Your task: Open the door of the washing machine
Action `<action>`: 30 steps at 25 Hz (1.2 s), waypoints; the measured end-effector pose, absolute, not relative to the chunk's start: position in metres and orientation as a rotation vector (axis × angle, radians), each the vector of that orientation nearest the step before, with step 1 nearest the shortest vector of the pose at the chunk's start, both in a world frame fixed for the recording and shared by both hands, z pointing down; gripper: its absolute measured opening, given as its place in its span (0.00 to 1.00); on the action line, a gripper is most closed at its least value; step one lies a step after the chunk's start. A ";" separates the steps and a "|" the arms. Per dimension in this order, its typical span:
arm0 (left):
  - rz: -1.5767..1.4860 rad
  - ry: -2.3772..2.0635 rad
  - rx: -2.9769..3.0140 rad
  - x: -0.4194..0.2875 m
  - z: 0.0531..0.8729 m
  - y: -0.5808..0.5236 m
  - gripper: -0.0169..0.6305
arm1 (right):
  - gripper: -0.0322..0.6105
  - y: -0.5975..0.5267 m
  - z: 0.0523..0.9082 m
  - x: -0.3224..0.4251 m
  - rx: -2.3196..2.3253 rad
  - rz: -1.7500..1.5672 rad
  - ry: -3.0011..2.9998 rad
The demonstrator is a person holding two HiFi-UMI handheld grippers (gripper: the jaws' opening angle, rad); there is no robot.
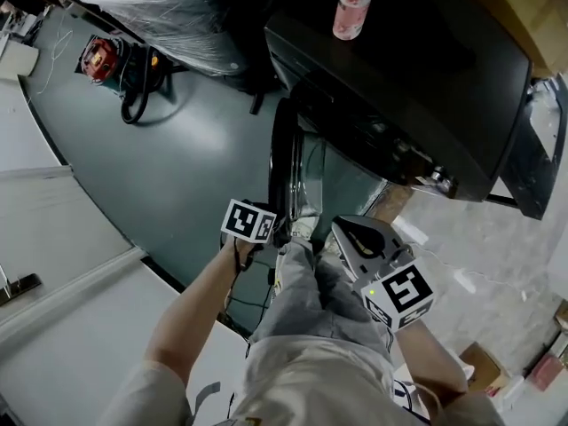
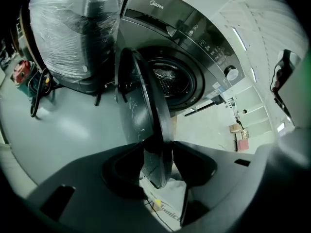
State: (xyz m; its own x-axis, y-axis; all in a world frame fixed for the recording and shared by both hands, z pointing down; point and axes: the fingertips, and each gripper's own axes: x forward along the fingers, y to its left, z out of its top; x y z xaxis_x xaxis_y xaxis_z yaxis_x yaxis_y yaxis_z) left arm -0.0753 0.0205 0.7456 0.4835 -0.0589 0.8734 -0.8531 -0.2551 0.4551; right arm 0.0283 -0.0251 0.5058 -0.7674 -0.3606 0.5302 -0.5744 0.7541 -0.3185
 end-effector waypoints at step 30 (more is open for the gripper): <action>1.161 -0.843 1.951 -0.264 0.769 -0.003 0.31 | 0.09 -0.054 0.567 -0.132 0.329 0.450 -2.553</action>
